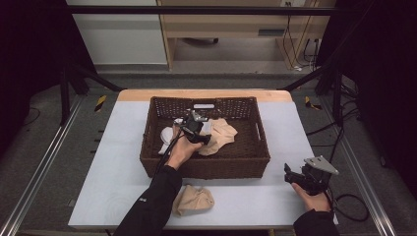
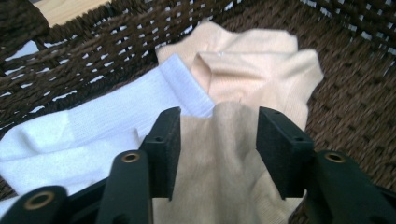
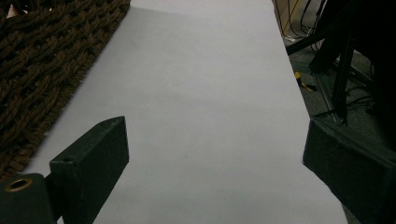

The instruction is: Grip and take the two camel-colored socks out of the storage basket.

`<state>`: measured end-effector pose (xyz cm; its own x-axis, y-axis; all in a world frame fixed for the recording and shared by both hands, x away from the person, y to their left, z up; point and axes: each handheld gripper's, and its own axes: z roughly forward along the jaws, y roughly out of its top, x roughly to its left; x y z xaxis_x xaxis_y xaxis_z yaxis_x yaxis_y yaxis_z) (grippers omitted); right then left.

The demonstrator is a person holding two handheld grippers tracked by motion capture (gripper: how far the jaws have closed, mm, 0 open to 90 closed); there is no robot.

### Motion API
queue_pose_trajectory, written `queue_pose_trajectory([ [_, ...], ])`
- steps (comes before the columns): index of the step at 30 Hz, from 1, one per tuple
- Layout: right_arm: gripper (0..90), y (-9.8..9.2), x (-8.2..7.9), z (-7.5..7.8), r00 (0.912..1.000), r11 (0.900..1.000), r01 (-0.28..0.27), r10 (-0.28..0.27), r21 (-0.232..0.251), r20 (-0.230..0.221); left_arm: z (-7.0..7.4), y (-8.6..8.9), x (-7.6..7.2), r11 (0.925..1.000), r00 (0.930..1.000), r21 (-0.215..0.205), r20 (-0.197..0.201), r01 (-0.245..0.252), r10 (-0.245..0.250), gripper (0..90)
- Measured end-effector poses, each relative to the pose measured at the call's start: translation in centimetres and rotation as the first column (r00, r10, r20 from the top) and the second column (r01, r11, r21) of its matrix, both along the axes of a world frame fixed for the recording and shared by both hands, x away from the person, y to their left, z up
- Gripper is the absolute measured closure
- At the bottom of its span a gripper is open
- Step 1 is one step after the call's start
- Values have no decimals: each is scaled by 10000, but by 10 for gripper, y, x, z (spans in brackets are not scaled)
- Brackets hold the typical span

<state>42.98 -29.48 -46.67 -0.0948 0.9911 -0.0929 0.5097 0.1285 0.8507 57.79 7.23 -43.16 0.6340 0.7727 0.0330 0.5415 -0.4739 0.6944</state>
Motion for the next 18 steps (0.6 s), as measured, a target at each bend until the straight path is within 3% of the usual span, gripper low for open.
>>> queue_pose_trajectory([
  [6,73,-1,0,0,10000,10000,9,-9,18,33,-4,0,1,9995,9979,324,-641,-34,55,642],
  [10,73,-1,0,0,10000,10000,35,-35,12,46,-4,-1,1,9997,9929,247,-1181,-95,123,809],
  [12,73,-1,0,1,10000,10000,34,-34,26,42,-3,0,0,9997,9905,113,-1356,-234,248,847],
  [18,74,-2,-2,1,10000,9999,67,-67,111,54,10,4,-4,9974,9957,-700,-913,-192,128,858],
])
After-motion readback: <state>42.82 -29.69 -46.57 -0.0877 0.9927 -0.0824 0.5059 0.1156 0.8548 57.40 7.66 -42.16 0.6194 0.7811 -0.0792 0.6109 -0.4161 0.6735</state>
